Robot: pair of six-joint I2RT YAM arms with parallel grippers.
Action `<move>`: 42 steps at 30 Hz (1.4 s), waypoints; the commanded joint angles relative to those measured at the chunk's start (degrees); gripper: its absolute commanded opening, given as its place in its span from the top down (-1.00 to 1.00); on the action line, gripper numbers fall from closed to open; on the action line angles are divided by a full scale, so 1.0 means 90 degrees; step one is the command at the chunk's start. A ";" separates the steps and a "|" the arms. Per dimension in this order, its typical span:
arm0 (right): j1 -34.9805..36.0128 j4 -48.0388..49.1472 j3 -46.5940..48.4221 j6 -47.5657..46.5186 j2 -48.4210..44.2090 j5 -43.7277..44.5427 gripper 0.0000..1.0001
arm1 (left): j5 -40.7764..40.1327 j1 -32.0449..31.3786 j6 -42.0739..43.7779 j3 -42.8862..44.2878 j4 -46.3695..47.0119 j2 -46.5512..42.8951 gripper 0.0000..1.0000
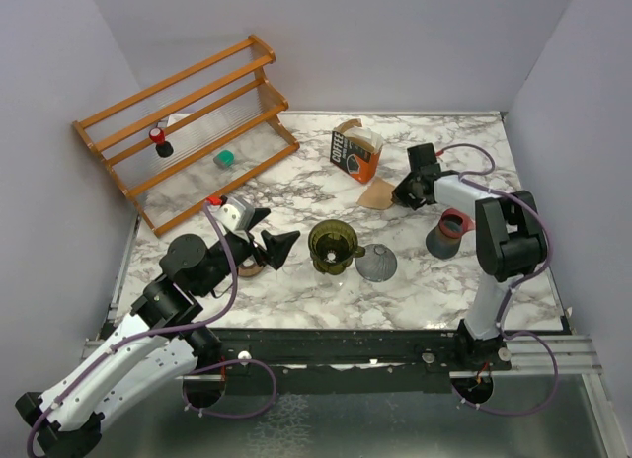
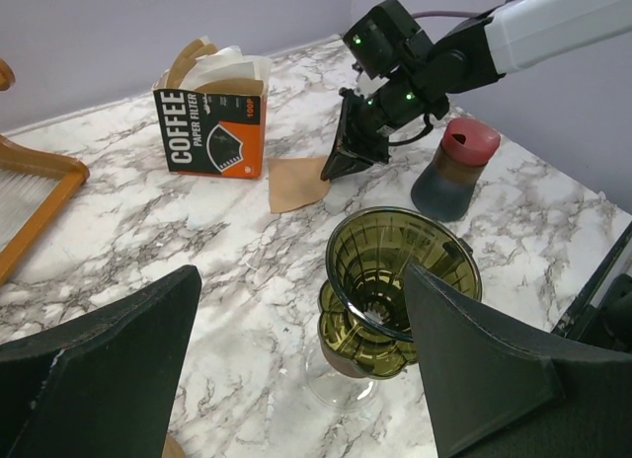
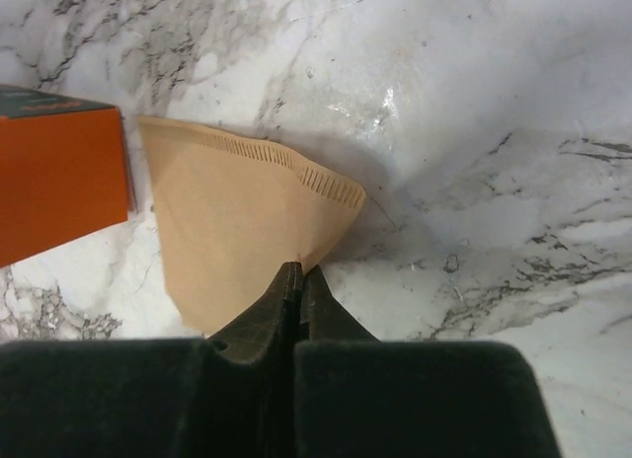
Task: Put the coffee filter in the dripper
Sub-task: Pick up the coffee filter from the center of the board.
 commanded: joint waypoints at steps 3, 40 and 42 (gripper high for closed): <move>-0.0023 -0.0172 -0.0142 -0.0444 -0.1016 0.0265 0.99 | -0.0185 0.0037 0.0021 -0.0003 0.0023 0.0015 -0.70; 0.2815 -0.2376 0.2498 -0.6816 -0.3505 -0.2443 0.99 | 0.0308 0.0034 0.0311 0.3065 -0.2571 0.1134 -0.77; 0.3236 -0.2670 0.2676 -0.7236 -0.3397 -0.2163 0.99 | 0.0390 0.0041 0.0368 0.3234 -0.3017 0.1205 -0.80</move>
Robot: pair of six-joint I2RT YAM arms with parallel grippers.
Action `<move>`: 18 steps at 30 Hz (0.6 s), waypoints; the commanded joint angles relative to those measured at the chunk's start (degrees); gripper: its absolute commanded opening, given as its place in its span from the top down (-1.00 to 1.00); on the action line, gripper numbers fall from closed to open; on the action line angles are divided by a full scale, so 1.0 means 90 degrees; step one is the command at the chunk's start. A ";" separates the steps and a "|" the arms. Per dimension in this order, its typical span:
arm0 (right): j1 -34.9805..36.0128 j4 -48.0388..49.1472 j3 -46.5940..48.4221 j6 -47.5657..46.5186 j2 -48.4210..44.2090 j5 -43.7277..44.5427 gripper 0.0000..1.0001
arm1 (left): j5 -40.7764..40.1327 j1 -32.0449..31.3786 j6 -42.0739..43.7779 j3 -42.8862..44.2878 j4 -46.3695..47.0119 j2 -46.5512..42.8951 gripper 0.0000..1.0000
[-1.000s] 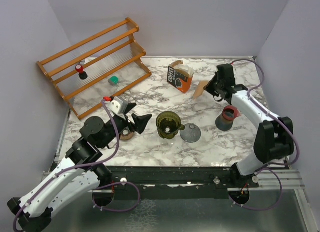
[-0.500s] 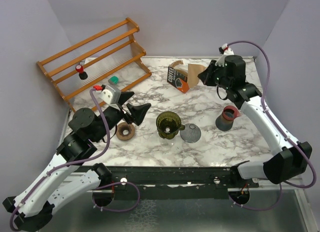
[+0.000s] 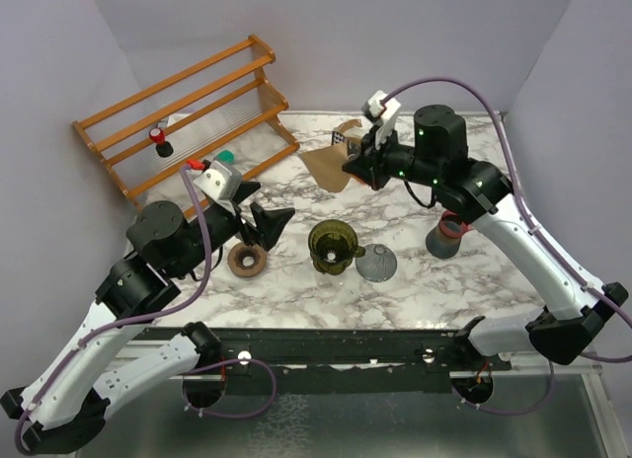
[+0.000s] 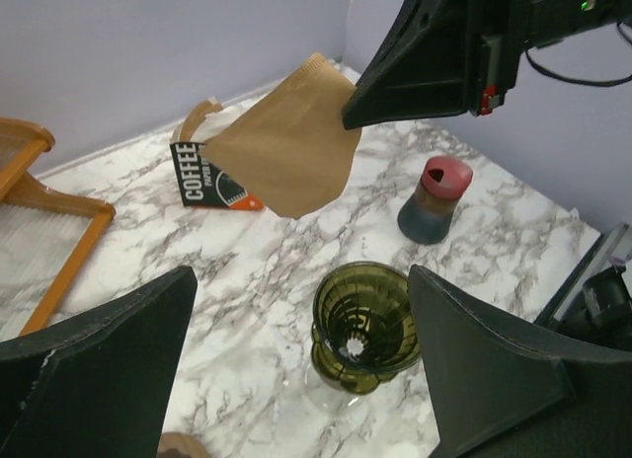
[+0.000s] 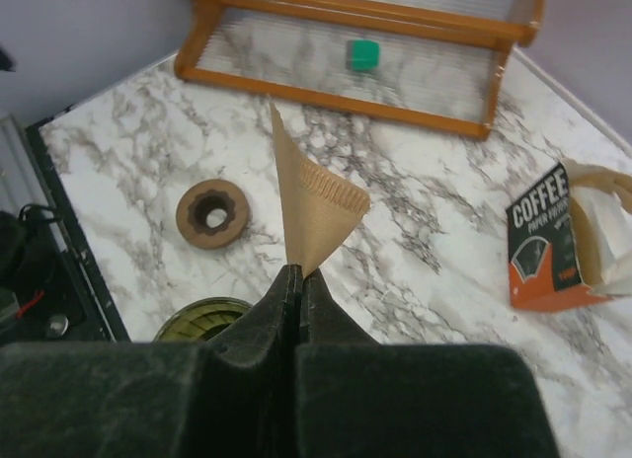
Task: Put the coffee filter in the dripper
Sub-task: Pick up the coffee filter from the center of the board, then place the coffee filter in the coffee dripper.
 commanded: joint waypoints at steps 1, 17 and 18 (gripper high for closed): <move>0.0812 -0.1123 0.0462 -0.1362 0.0268 0.0275 0.99 | 0.0363 0.0030 0.0281 0.0473 -0.1417 0.0176 -0.80; 0.1927 -0.2349 0.1230 -0.3108 0.0760 -0.0132 0.99 | 0.1094 0.0025 0.0662 0.1049 -0.3508 0.0934 -0.80; 0.1971 -0.2373 0.1280 -0.3130 0.0759 -0.0179 0.99 | 0.1107 0.0023 0.0662 0.1035 -0.3508 0.0947 -0.80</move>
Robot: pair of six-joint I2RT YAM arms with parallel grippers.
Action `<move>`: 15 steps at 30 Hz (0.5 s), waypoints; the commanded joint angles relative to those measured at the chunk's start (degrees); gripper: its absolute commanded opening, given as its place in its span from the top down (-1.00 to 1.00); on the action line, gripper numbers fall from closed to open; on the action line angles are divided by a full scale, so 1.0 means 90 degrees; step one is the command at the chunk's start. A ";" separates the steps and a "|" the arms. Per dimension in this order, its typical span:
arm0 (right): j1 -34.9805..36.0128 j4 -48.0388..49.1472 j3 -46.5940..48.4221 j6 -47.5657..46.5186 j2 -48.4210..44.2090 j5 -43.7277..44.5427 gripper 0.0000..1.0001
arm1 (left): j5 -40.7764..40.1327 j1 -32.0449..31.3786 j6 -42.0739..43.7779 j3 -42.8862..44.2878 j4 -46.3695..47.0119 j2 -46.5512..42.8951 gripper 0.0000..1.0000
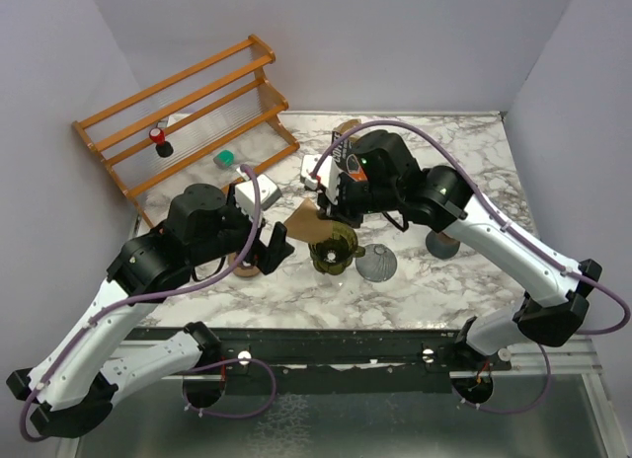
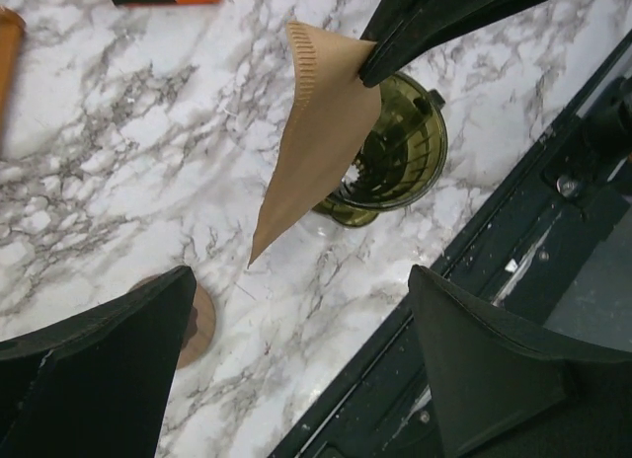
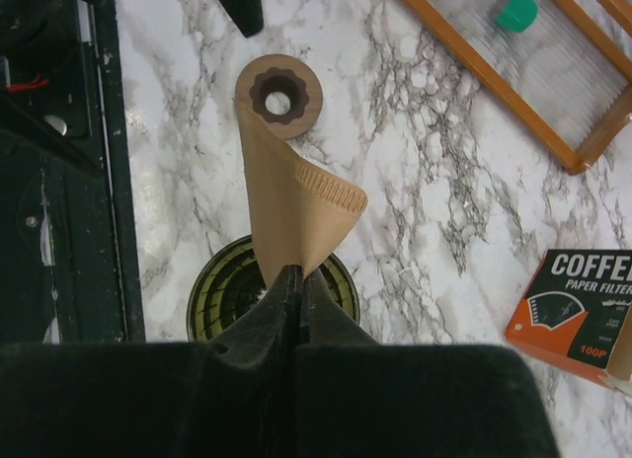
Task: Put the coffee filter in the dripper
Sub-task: Place the coffee filter in the coffee dripper.
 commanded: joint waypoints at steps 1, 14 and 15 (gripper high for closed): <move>0.0194 -0.0360 0.0365 -0.0451 -0.0042 -0.0285 0.99 | 0.0380 0.0027 0.0142 0.0073 -0.0463 0.0113 -0.79; 0.0728 -0.0832 0.0970 -0.0635 0.0208 -0.0433 0.98 | 0.0364 0.0027 0.0161 0.0128 -0.0365 0.0250 -0.72; 0.0773 -0.0858 0.0994 -0.0648 0.0229 -0.0423 0.99 | 0.0382 0.0021 0.0161 0.0142 -0.0358 0.0261 -0.71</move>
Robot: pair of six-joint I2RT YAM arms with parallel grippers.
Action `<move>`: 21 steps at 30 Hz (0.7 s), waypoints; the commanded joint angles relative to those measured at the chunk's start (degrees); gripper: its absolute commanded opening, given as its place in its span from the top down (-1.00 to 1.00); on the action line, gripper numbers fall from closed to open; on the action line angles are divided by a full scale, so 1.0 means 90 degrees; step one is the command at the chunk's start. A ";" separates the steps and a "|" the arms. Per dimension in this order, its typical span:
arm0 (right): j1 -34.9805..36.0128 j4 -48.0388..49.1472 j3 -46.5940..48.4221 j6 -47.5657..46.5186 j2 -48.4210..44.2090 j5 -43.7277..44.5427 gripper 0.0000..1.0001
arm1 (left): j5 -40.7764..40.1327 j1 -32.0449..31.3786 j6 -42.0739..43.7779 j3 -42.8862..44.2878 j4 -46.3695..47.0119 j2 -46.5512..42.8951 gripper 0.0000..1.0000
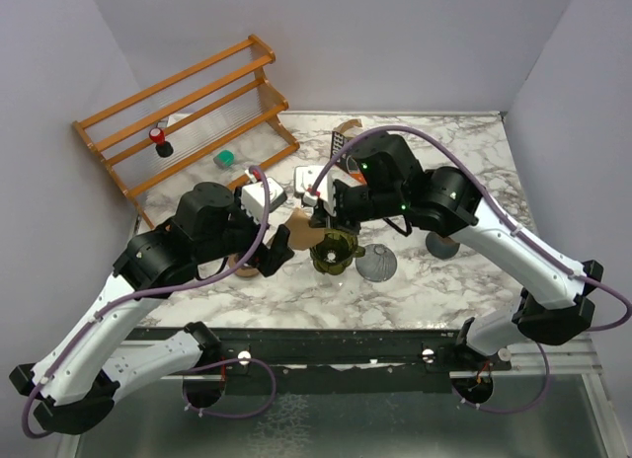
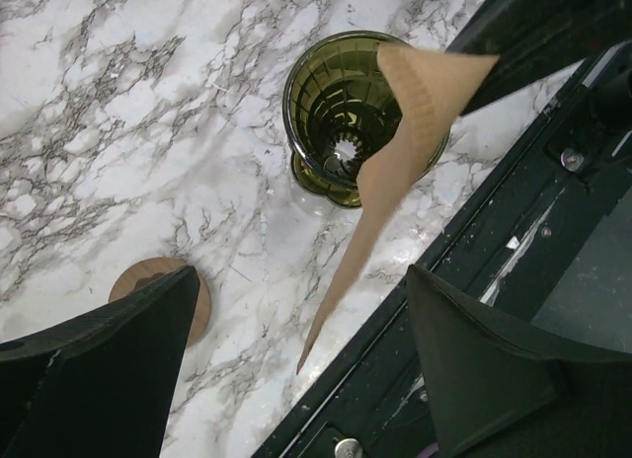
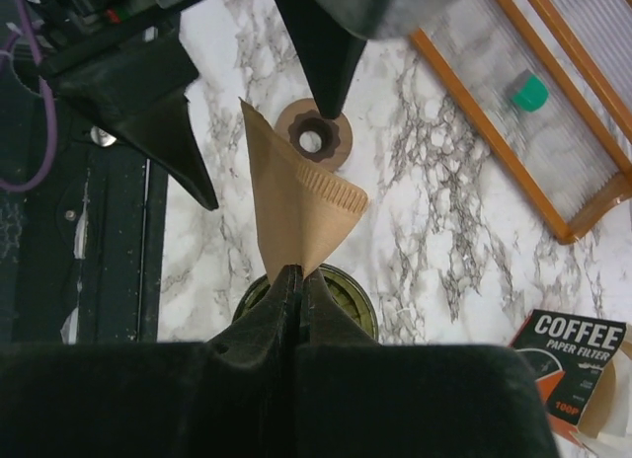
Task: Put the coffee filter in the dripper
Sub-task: Place the coffee filter in the coffee dripper.
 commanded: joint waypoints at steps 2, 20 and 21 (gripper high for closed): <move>0.0269 -0.0337 0.0220 -0.0141 0.0197 -0.0119 0.99 | 0.0261 0.0023 0.0073 0.0157 -0.0003 0.0036 -0.66; 0.0395 0.0177 -0.0143 -0.0050 -0.0071 0.0350 0.99 | 0.0996 0.0024 0.0084 0.0040 -0.0024 0.0116 1.00; 0.0395 0.0252 -0.0203 -0.0023 -0.0114 0.0372 0.99 | 0.0978 0.0025 0.0070 0.0041 -0.0015 0.0118 1.00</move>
